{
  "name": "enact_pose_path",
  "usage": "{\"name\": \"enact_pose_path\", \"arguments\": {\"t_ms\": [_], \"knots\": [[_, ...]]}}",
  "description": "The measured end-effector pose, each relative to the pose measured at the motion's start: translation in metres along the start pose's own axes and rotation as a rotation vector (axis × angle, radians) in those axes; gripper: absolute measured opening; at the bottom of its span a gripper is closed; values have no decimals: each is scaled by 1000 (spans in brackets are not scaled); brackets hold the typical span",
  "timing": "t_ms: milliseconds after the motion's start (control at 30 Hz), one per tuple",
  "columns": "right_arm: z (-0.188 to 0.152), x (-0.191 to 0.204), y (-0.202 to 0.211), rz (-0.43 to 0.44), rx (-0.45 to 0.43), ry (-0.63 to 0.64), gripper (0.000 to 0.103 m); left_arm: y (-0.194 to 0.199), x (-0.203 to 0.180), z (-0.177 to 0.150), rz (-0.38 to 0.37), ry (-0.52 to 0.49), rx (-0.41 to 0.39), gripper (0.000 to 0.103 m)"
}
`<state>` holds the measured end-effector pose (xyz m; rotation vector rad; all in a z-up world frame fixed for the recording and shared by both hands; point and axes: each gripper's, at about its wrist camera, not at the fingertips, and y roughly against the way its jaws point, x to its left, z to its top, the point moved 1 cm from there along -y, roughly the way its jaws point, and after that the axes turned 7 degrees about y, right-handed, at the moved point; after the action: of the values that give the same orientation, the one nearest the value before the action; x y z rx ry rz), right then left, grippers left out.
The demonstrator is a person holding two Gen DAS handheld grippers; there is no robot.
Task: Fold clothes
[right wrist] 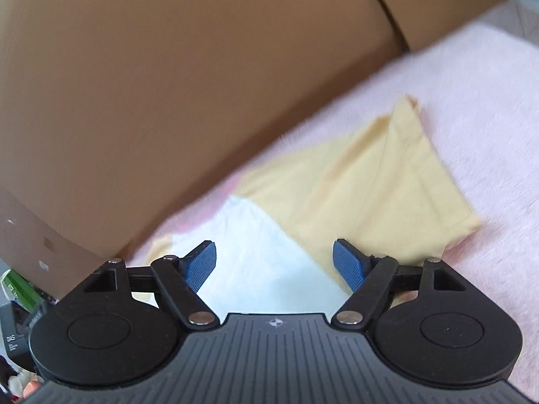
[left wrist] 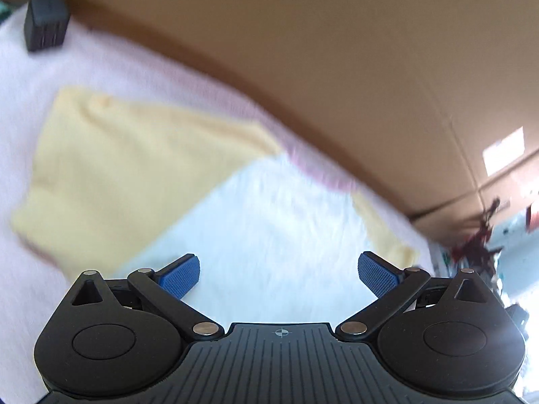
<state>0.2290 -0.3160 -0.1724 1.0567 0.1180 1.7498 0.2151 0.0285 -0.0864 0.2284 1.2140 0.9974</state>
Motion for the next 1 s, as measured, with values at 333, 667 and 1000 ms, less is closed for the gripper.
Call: {"name": "enact_pose_path", "arguments": {"t_ms": [333,667,1000], "knots": [[-15,5,59,-25,-113,-95,82,83,17,-19,123,-76,-174,103],[-32,16,96,13,72,30,69,82,39,-73,179,-181,-79,103],[-88,52,163,201,-32,-19,87,114,19,-105,-58,-104,-67,103]]}}
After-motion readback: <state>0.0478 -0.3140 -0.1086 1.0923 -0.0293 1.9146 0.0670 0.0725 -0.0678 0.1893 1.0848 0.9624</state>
